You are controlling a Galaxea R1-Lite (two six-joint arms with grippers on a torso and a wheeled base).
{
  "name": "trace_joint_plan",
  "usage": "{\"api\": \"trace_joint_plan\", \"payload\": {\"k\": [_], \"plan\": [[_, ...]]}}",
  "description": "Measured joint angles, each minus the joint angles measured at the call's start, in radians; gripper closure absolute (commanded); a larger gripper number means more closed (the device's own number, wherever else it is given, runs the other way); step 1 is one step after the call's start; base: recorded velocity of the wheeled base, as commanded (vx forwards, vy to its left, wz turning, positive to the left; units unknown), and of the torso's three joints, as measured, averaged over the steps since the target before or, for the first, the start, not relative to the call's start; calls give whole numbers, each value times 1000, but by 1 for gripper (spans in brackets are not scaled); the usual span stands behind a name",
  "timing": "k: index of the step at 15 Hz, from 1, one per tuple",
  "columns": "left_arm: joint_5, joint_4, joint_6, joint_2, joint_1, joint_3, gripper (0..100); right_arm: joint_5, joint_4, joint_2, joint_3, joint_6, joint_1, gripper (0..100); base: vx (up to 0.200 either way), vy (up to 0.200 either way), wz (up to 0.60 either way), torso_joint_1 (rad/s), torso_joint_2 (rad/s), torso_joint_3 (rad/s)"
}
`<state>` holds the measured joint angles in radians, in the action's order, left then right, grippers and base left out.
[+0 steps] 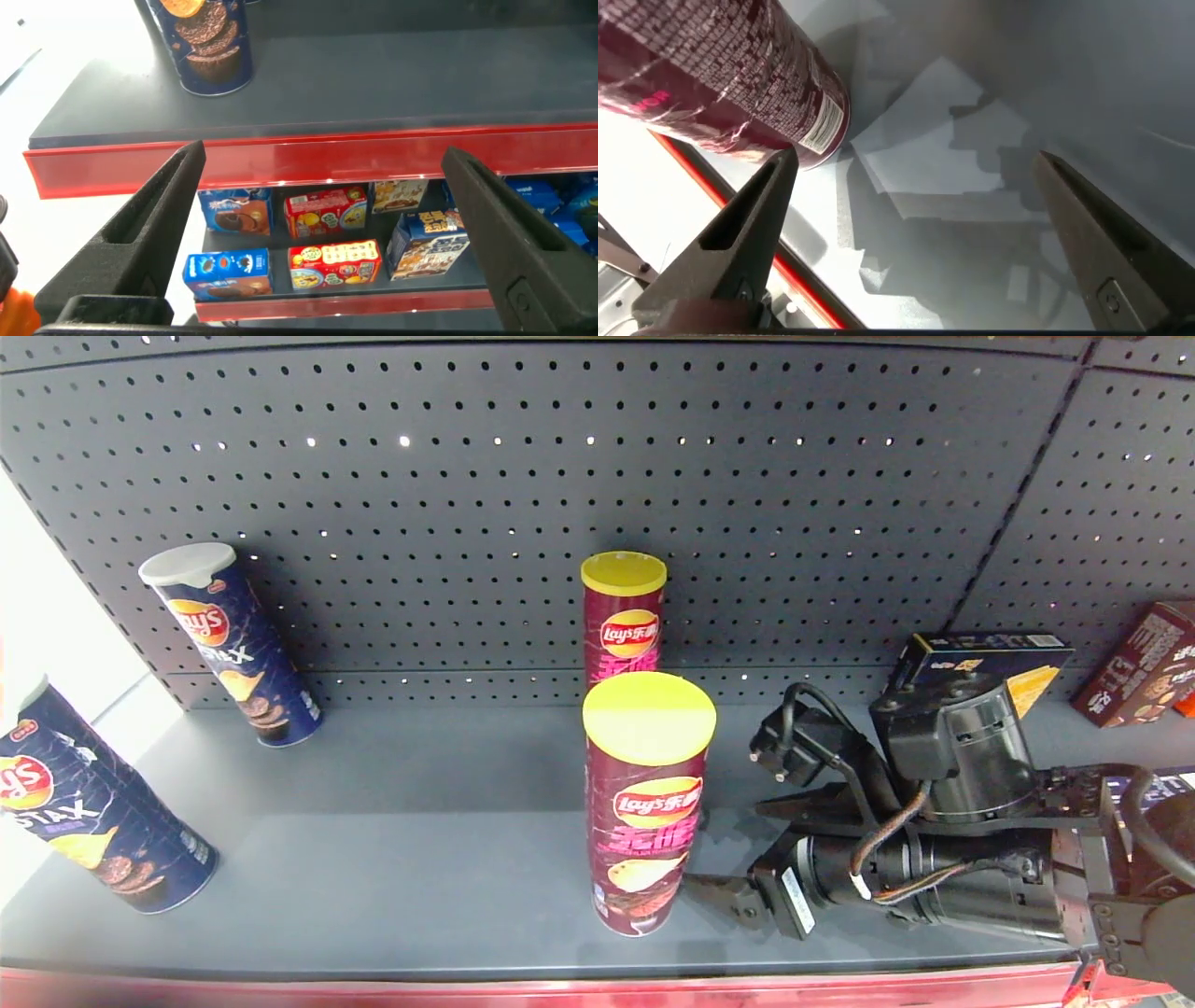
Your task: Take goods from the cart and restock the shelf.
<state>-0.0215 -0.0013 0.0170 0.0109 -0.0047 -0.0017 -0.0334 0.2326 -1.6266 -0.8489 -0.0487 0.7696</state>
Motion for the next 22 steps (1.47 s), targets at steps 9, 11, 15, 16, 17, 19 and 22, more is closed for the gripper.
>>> {"api": "trace_joint_plan", "payload": {"k": [9,11,15,16,17,19,22], "plan": [[0,0,0,0,0,0,0,0,0,7,22,0,-1,0,0,0,0,0,0,0],[0,0,0,0,0,0,0,1,0,5,19,0,0,0,0,0,0,0,0,0],[0,0,0,0,0,0,0,3,0,4,18,-1,5,0,0,0,0,0,0,0],[0,0,0,0,0,0,0,3,0,4,18,-1,6,0,0,0,0,0,0,0],[0,0,0,0,0,0,0,4,0,1,18,-2,6,0,0,0,0,0,0,0],[0,0,0,0,0,0,0,6,0,-4,11,-2,8,0,0,0,0,0,0,0],[0,0,0,0,0,0,0,6,1,-18,0,-1,15,0,0,0,0,0,0,0]]}}
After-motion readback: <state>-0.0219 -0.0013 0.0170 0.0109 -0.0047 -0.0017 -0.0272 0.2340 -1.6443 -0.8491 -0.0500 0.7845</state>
